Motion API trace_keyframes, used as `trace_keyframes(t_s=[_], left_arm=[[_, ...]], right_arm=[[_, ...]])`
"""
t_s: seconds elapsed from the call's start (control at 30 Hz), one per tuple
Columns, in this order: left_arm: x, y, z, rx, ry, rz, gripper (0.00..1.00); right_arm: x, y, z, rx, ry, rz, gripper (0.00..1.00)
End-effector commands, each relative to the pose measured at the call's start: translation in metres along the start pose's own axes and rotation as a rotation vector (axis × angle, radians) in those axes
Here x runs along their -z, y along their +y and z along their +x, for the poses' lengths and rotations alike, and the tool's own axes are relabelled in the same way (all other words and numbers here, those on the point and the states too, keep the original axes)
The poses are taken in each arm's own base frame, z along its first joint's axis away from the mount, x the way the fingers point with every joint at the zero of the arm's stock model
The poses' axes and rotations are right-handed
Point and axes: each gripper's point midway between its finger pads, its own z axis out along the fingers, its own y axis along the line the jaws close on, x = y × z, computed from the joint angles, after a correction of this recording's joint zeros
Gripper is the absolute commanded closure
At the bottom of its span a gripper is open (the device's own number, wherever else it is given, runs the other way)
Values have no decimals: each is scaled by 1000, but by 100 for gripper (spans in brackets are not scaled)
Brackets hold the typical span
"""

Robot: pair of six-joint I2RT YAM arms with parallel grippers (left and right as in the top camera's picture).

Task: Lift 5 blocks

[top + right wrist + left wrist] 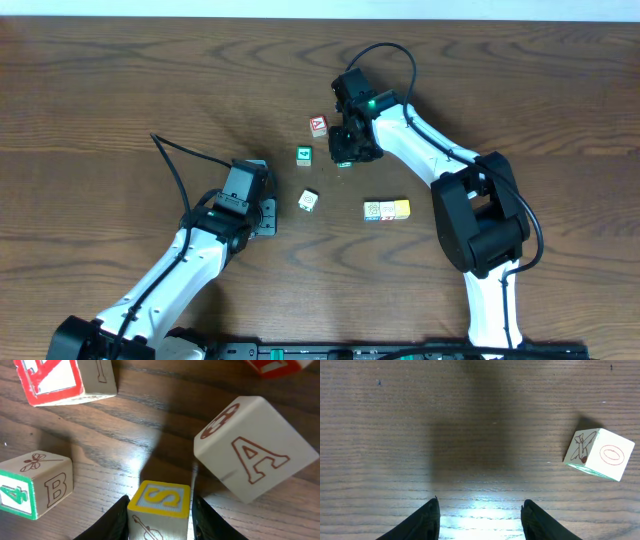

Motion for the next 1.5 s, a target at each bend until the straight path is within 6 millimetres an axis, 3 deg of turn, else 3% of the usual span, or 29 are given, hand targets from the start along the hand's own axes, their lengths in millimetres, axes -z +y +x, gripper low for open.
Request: trace_keyframes(t_s=[0.0,0.03,0.1,0.13,0.37,0.47,0.57,0.67,0.87,1.1,1.3,1.47], left_arm=[[1,-1,-6,0,-13,-7,47],[1,-1,-6,0,-13,-7,47],[1,-1,-6,0,-13,-7,47],[1,-1,-6,0,-13,-7,47],[1,-1,-7,0,-15,-6,48],[2,-4,-10,1,-27,7,76],[2,-14,-16,1,-45,63,80],[4,-23,-21,0,-63,107,63],[5,-37,-22,-82,-79,141,55],[10,-69,-15,-196,-97,185,50],[13,-86,-13,-242,-121,204,50],[4,-82,-12,-257,-123,149,46]], right_arm=[[13,-1,-13,7,-44,9,57],[13,-1,-13,15,-43,8,60],[13,-3,-14,14,-45,16,78],[13,-3,-13,15,-44,16,83],[17,-3,-13,25,-35,24,99],[31,-4,-14,50,-40,29,99],[53,-16,-19,45,-78,89,99],[81,-28,-24,56,-121,135,99],[124,-57,-27,15,-154,146,99],[129,-91,-18,-57,-96,175,99],[129,-99,-8,-37,-51,191,99],[129,-100,-3,-35,-32,195,99]])
